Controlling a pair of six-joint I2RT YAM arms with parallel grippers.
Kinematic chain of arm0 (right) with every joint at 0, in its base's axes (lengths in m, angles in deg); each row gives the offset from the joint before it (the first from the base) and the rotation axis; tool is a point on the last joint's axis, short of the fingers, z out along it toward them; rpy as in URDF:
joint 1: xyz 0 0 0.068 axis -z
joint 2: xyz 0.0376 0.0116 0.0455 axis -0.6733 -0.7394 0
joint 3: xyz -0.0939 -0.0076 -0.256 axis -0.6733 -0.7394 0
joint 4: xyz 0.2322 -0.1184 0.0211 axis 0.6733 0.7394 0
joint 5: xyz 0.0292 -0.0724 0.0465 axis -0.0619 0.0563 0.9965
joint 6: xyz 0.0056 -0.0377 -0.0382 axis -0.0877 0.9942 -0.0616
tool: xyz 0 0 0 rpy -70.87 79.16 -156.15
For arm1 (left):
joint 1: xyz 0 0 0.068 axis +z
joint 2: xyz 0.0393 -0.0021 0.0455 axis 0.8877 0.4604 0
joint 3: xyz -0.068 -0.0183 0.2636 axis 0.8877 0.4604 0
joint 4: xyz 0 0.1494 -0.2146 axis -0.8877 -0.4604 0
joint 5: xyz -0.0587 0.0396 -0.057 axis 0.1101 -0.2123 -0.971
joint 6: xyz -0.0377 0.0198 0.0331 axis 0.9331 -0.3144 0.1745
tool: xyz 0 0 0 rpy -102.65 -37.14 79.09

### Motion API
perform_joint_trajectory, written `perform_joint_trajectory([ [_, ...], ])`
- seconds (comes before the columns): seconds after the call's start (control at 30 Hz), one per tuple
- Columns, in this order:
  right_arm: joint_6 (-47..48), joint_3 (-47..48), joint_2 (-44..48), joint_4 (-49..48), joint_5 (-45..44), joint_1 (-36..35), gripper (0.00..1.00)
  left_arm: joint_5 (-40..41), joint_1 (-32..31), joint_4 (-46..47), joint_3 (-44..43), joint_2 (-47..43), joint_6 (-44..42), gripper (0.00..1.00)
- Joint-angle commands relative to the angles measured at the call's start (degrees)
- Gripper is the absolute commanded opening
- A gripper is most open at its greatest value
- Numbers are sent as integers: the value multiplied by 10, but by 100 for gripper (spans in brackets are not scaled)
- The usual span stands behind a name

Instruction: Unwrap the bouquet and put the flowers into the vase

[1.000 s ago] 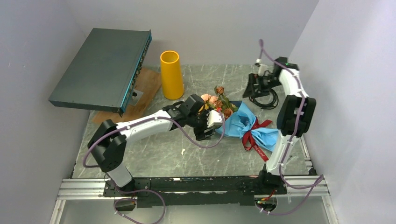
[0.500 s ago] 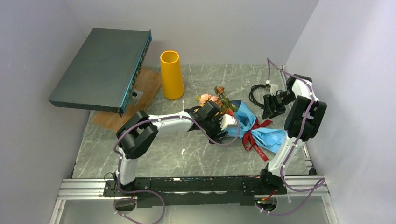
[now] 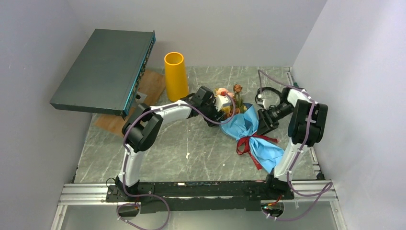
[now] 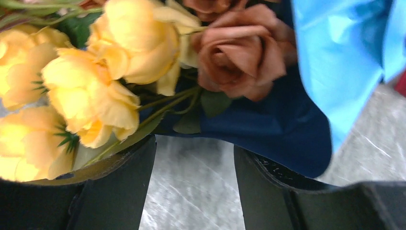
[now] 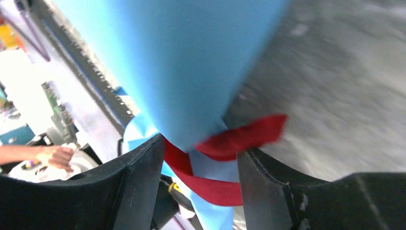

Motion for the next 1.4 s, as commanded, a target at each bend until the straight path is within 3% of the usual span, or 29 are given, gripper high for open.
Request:
perform_joint_trajectory([
  [0.0,19,-23,31,27,99,-47,61,8,23,30,-47,29,-4,66],
  [0.13,-30,-31,39,-14,163,-83,70,30,29,54,-70,49,-28,66],
  [0.27,-84,-9,33,-55,209,-105,74,44,55,66,-107,61,4,66],
  [0.37,-59,21,30,-11,191,-100,76,21,66,57,-100,25,26,69],
  [0.47,-41,18,62,7,154,-79,76,-22,68,51,-35,-51,35,72],
  [0.63,-62,-30,135,-31,76,-78,64,-69,51,53,126,-194,78,69],
  [0.73,-91,-58,153,-53,61,-93,56,-75,9,95,225,-260,78,66],
  [0.83,-120,-90,163,-78,52,-114,54,-67,-49,121,275,-283,67,63],
  [1.17,-173,-129,138,-193,-39,-148,52,-31,-133,219,264,-183,103,54],
  [1.23,-176,-123,126,-194,-40,-148,47,-28,-139,234,254,-156,105,52],
  [1.37,-175,-125,115,-193,-34,-148,25,-21,-147,246,221,-102,127,47],
])
